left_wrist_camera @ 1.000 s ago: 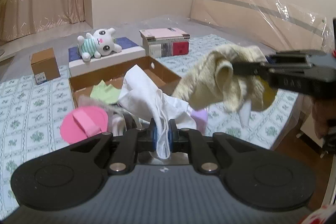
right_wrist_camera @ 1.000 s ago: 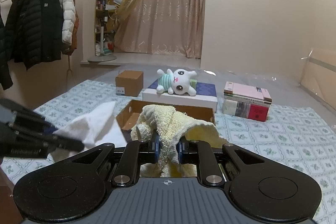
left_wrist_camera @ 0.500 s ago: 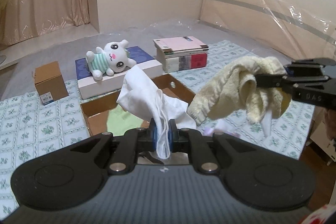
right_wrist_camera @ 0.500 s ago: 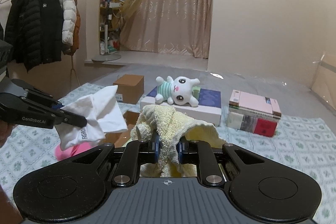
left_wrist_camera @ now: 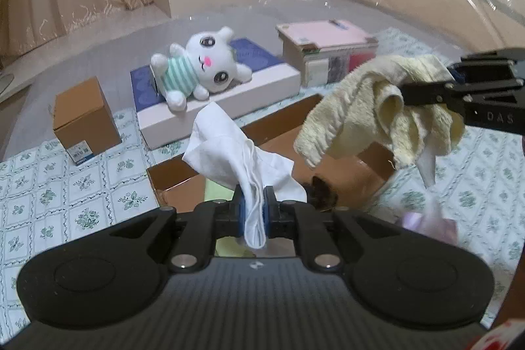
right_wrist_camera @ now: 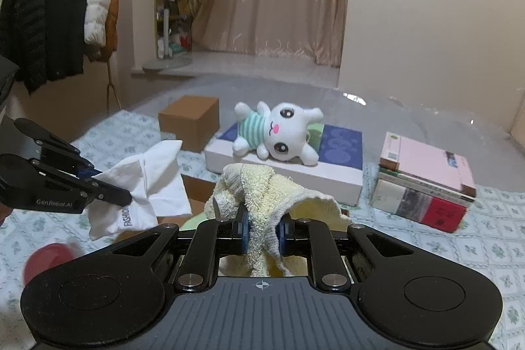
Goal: Organize soft objects
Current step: 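Carry both cloths to the box and open the left gripper over it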
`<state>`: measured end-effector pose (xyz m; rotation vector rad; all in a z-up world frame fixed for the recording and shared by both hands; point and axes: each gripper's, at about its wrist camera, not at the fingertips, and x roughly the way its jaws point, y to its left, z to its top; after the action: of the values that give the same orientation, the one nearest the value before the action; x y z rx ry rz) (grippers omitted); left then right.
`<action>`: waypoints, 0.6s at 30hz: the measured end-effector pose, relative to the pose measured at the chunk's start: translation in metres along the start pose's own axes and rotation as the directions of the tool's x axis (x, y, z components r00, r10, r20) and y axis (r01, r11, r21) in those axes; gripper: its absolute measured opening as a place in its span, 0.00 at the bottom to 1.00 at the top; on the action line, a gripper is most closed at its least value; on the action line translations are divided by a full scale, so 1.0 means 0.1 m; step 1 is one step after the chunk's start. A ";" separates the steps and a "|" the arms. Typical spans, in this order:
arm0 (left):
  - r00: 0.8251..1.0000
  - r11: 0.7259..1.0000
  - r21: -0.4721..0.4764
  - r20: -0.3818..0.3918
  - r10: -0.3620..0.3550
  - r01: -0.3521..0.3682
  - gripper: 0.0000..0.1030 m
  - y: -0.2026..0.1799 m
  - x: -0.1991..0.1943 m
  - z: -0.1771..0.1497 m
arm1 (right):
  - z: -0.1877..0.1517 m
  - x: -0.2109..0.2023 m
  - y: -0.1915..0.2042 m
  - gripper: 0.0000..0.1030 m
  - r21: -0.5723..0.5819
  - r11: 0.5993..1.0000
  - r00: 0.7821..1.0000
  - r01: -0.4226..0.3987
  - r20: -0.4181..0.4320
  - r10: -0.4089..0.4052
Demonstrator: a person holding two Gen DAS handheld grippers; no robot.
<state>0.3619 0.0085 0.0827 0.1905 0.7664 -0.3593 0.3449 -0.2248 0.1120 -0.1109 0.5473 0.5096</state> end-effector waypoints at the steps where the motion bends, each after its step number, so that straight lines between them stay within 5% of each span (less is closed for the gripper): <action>1: 1.000 1.000 0.000 -0.009 0.004 -0.004 0.08 0.02 0.07 0.01 | 0.01 0.07 -0.02 0.16 0.001 1.000 1.000 -0.002 -0.005 0.003; 8: 0.997 1.000 0.018 -0.067 0.025 -0.024 0.10 0.15 0.53 0.10 | 0.08 0.54 -0.12 0.16 -0.003 1.000 1.000 -0.009 -0.021 0.009; 12: 0.993 0.999 0.021 -0.113 0.026 -0.024 0.24 0.18 0.75 0.11 | 0.06 0.76 -0.15 0.16 -0.003 1.000 0.999 -0.004 -0.043 0.004; 18: 0.996 0.999 0.033 -0.090 0.025 -0.022 0.24 0.18 0.71 0.09 | -0.06 0.97 -0.20 0.16 0.002 1.000 0.995 -0.002 -0.096 0.002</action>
<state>0.4220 0.0044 0.0394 0.2474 0.8474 -0.3429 0.4230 -0.2010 0.0558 -0.1333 0.6415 0.5080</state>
